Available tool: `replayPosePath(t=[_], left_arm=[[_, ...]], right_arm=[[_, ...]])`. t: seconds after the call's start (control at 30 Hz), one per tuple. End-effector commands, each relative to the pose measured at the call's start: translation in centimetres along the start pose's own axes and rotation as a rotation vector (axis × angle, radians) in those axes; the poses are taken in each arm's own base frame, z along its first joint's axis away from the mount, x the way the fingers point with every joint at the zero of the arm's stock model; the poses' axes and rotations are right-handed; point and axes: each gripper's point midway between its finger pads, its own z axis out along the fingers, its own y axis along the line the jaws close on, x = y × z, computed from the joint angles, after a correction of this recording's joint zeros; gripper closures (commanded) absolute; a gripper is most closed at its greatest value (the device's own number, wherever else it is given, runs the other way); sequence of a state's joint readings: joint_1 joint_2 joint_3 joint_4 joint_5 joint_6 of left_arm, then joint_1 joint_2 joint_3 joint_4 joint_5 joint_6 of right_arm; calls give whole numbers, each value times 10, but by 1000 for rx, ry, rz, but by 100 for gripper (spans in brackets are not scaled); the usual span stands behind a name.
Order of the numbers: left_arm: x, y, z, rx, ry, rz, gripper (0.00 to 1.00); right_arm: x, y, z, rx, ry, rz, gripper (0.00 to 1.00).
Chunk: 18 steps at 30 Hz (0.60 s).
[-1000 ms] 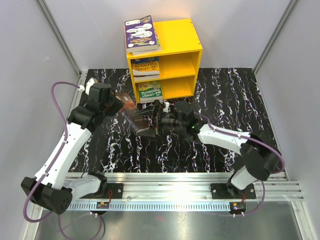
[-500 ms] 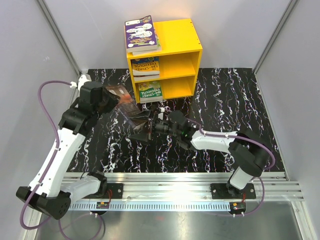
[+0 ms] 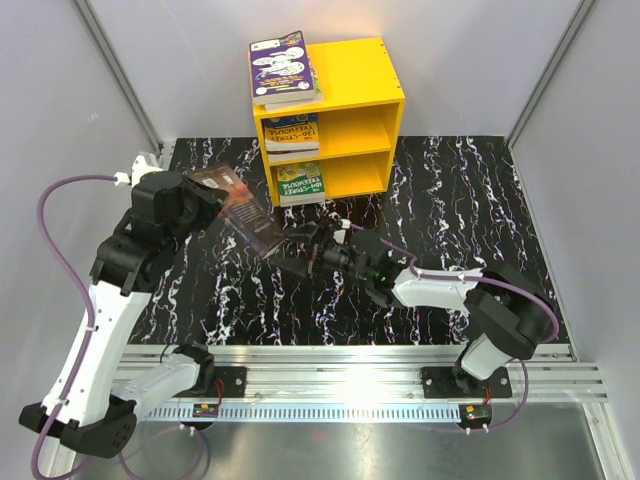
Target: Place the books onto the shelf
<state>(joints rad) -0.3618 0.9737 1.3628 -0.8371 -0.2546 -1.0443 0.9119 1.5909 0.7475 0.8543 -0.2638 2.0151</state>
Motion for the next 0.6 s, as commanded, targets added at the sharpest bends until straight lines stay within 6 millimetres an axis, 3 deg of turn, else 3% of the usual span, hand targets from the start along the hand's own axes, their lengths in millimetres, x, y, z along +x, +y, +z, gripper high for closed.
replayPosePath(t=[0.0,0.07,0.2,0.47,0.5,0.53,0.57], left_arm=[[-31,-44,-18,177,-107,-79,100],[-37,-43,-17,159,-131,-44,100],[-36,-54,-11,174,-106,24,100],[-29,-65,-25,265,-70,29,100],[-30,-68,-29,278,-70,33,100],[-30,-73,-32,305,-61,46,100],[-30,-76,-34,321,-59,58,100]], right_arm=[[27,47,12,-75,108,128,15],[40,61,14,-92,146,110,1],[51,69,14,-80,180,81,0],[28,42,22,-73,146,123,1],[26,41,24,-77,143,129,2],[24,40,26,-80,141,130,18],[22,42,28,-93,138,131,25]])
